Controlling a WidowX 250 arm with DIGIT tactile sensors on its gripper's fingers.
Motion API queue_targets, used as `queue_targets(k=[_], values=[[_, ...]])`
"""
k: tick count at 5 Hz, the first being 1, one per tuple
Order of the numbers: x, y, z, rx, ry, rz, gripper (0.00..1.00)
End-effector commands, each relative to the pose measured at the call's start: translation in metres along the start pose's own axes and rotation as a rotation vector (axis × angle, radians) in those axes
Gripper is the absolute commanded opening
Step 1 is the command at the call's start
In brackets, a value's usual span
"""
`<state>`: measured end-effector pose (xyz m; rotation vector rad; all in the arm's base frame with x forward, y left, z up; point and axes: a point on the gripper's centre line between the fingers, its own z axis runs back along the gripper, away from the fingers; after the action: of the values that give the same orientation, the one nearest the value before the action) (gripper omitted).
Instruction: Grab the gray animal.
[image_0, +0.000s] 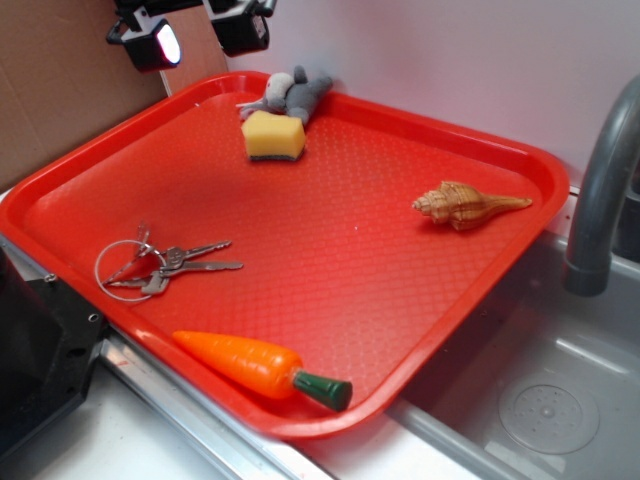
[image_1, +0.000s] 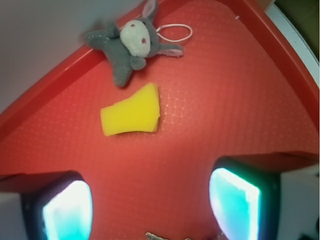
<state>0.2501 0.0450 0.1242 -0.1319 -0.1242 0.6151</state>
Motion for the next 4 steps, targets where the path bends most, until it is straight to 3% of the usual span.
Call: queue_targets(k=[1,2,4], values=[[0.056,-0.001,-0.032,-0.209,-0.197,0.162,1.0],[0.066,0.0,-0.033,-0.247,-0.243,0.22,1.0],[0.088,0.003,-0.054,-0.13,-0.361,0.295,1.0]])
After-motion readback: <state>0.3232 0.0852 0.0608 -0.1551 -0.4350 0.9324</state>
